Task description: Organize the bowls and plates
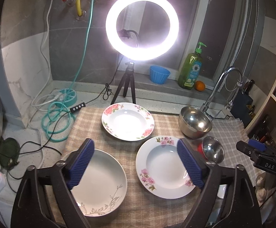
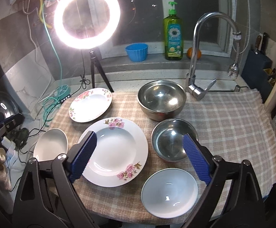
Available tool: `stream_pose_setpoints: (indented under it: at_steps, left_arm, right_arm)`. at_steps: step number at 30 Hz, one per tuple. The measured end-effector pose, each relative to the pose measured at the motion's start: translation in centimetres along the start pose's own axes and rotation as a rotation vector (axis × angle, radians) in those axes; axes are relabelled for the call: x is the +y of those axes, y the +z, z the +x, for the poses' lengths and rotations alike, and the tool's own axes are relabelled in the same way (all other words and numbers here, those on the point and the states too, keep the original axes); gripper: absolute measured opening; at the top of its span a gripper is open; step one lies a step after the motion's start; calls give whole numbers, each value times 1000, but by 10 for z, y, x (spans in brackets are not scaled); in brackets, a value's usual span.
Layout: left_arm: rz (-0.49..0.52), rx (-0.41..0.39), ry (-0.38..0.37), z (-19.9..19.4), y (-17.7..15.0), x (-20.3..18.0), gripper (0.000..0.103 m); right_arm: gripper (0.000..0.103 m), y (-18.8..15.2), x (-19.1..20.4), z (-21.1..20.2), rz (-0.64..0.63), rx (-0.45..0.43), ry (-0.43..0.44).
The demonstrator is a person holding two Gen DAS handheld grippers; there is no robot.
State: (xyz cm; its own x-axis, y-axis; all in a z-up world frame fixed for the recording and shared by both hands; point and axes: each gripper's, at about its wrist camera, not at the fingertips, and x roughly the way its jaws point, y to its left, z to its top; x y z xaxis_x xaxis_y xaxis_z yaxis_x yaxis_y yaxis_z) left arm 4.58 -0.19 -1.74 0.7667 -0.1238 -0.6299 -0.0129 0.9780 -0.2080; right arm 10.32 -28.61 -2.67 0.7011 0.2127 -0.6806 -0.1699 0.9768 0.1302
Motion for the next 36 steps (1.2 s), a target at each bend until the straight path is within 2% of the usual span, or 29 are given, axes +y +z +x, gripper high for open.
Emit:
stream_pose_setpoints:
  at_steps: [2, 5, 11, 12, 14, 18, 20, 21, 28, 30, 33, 36]
  left_arm:
    - [-10, 14, -9, 4, -1, 1, 79]
    - [-24, 41, -29, 8, -3, 2, 67]
    - [-73, 120, -76, 22, -16, 2, 53]
    - [-84, 135, -88, 24, -19, 2, 52]
    - [-96, 169, -112, 29, -24, 1, 43]
    - [-151, 250, -170, 41, -39, -1, 39]
    - [-176, 293, -198, 46, -48, -2, 29]
    - [-187, 312, -208, 49, -53, -3, 27]
    - [-245, 432, -271, 71, -81, -13, 20]
    - [-259, 459, -275, 79, -86, -14, 20]
    - [-266, 477, -269, 86, -90, -16, 19]
    - [-265, 486, -266, 89, -94, -16, 18]
  right_arm:
    - [92, 4, -2, 7, -4, 24, 36]
    - [84, 11, -1, 17, -31, 52, 66]
    - [70, 18, 1, 48, -44, 161, 174]
    - [67, 18, 1, 52, -43, 176, 191]
    - [62, 21, 4, 66, -48, 224, 242]
    - [49, 27, 10, 92, -77, 298, 289]
    - [48, 32, 14, 105, -94, 331, 302]
    - [47, 34, 14, 112, -99, 346, 306]
    - [41, 47, 17, 165, -70, 452, 324]
    - [32, 48, 16, 179, -74, 480, 326]
    - [31, 48, 21, 195, -109, 508, 308]
    - [29, 48, 17, 206, -90, 530, 308]
